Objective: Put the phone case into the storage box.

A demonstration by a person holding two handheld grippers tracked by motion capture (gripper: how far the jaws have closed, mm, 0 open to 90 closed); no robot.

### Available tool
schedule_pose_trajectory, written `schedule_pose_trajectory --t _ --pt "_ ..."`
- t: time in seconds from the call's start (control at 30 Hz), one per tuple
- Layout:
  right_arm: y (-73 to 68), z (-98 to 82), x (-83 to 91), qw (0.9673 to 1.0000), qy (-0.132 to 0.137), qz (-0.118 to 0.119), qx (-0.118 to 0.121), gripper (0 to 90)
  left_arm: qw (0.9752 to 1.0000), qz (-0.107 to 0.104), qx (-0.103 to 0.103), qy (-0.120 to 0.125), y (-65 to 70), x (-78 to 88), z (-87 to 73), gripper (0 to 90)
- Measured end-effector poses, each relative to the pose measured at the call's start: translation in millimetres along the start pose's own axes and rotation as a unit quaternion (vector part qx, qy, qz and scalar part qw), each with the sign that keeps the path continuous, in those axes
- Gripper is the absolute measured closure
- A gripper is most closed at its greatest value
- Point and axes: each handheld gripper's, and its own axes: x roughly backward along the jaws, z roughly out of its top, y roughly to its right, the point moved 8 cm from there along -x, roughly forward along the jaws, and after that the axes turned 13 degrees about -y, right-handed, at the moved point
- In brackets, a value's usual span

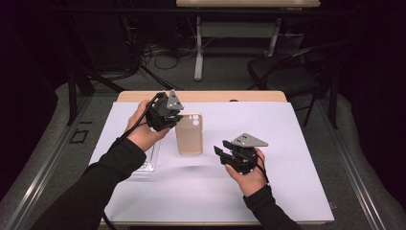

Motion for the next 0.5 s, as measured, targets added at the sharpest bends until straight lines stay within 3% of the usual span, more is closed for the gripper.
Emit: schedule_pose_trajectory --t 0.3,0.5 --pt "2.3 -2.7 0.8 0.9999 0.000 -0.012 0.003 54.0 1.0000 -0.004 -0.002 -0.008 -6.8 5.4 -2.2 79.0" --pt "5.6 -8.4 1.0 0.9998 -0.004 -0.020 0.005 51.5 1.0000 0.004 0.005 -0.004 -15.5 9.3 -5.1 78.9"
